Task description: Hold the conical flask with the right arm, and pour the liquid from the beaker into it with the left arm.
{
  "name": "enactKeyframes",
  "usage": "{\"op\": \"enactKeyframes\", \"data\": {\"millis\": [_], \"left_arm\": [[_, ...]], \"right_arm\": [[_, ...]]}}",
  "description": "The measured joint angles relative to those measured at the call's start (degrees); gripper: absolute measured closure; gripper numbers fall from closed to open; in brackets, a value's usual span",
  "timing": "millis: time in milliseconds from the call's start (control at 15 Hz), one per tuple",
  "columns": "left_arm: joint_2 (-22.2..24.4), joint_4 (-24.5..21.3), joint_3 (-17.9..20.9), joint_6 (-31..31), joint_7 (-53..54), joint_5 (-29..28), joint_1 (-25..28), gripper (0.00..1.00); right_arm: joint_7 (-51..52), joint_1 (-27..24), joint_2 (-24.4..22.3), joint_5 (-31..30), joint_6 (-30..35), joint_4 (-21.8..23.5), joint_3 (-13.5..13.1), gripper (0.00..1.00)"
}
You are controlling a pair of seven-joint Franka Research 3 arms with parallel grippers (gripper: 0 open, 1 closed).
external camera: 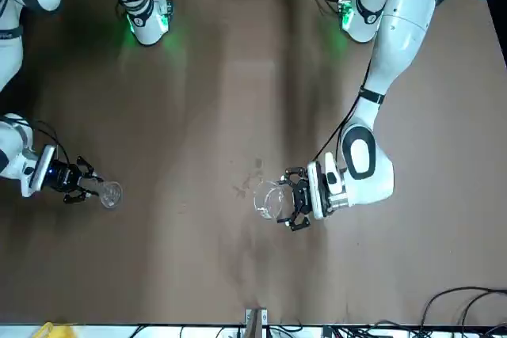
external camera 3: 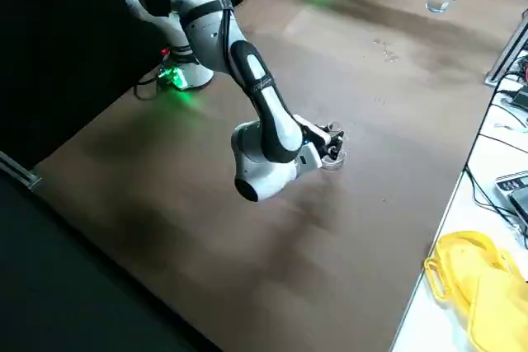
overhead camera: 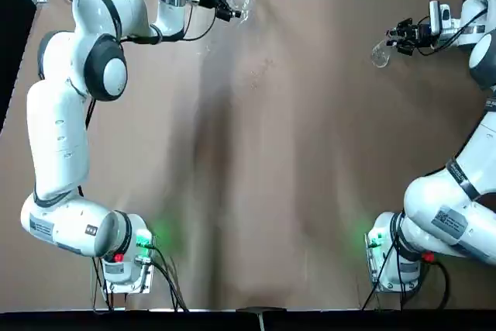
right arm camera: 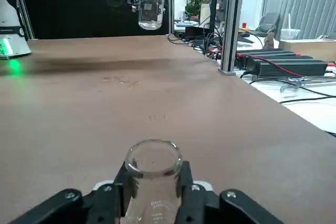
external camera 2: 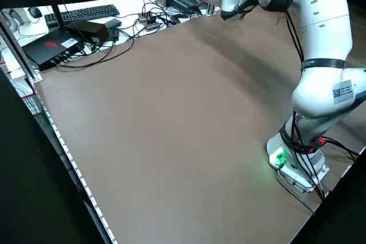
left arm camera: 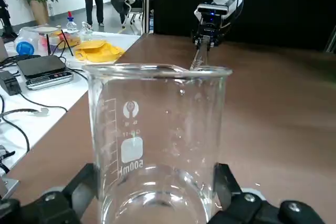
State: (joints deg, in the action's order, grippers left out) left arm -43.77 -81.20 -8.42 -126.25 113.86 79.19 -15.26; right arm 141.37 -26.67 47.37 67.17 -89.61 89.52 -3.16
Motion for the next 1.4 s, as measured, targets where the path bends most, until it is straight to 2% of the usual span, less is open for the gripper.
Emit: {"op": "enactKeyframes", "data": {"millis": [267, 533, 867, 1067, 1400], "left_arm": [[0.4, 0.0, 0.0, -0.6, 0.0, -0.4, -0.6, 0.04], [0.5, 0.0, 0.0, -0.8, 0.0, -0.9, -1.2, 0.04], [1.3, 0.0, 0.1, -1.9, 0.0, -3.6, -2.1, 0.04], [2.1, 0.0, 0.0, -3.4, -0.1, -5.1, -3.7, 0.04], [2.4, 0.0, 0.1, -4.2, -0.1, -5.6, -5.4, 0.04]], "right_arm": [[-2.0, 0.0, 0.0, 0.1, 0.3, -0.6, 0.7, 0.61], [-3.8, 0.9, -0.3, 0.1, 1.7, -1.5, 2.5, 0.61], [-4.7, 6.6, -0.9, 0.1, 1.6, -1.5, 3.2, 0.61], [-5.2, 9.9, -1.6, 0.2, -1.5, -1.1, 3.3, 0.61], [-5.7, 15.6, -4.0, 6.5, -7.7, 2.3, 3.9, 0.61]]}}
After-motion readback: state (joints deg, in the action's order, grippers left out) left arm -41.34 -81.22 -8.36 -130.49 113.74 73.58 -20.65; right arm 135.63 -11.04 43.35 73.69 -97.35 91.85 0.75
